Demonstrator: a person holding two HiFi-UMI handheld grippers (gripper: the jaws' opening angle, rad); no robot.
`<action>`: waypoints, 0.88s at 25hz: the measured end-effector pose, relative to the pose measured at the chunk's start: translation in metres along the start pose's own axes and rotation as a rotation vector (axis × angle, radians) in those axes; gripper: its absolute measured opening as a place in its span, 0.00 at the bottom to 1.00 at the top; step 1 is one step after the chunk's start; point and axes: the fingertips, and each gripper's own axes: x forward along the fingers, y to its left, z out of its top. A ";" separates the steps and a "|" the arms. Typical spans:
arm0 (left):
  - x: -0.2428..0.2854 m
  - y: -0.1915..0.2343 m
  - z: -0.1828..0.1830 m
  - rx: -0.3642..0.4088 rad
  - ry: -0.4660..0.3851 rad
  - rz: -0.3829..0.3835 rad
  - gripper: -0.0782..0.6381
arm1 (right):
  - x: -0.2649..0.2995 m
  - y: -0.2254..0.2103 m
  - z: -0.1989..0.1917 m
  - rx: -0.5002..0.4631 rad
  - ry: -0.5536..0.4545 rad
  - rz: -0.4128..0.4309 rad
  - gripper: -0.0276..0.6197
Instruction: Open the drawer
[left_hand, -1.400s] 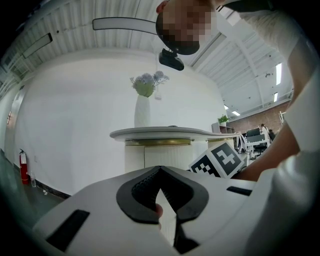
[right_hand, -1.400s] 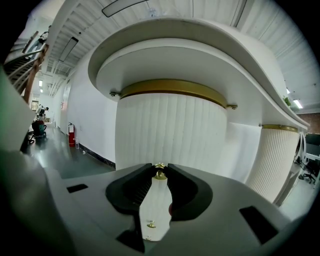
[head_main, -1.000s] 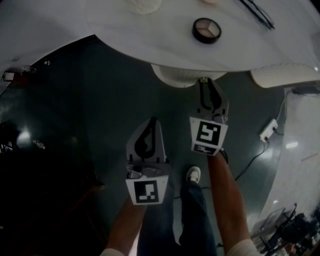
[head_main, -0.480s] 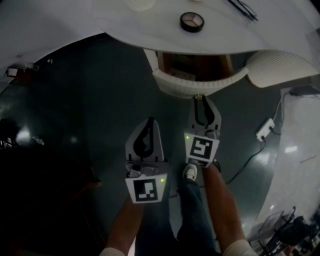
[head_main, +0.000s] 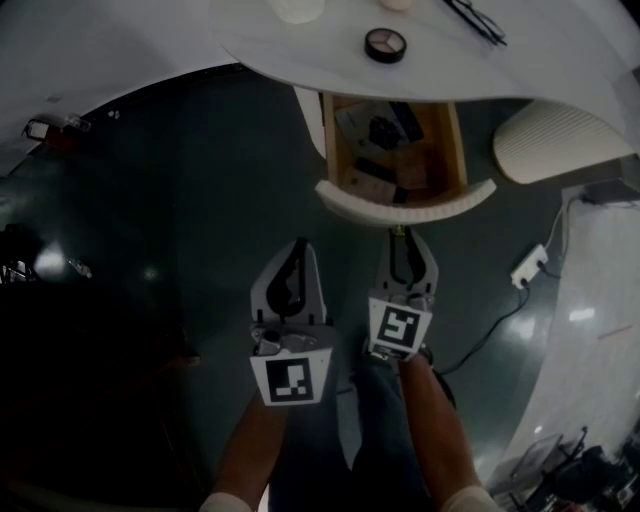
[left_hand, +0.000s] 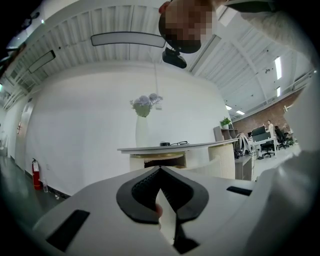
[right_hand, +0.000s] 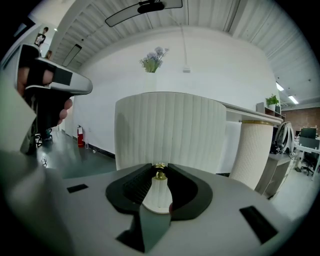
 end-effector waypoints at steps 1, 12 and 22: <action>-0.001 0.000 0.001 0.000 -0.001 0.004 0.11 | -0.003 0.001 -0.001 -0.004 0.000 0.003 0.20; -0.003 -0.010 0.008 0.004 0.006 0.021 0.11 | -0.017 0.003 -0.009 0.019 0.025 0.028 0.21; -0.001 -0.010 0.035 0.015 -0.011 0.019 0.11 | -0.034 0.003 0.017 0.030 -0.002 0.080 0.25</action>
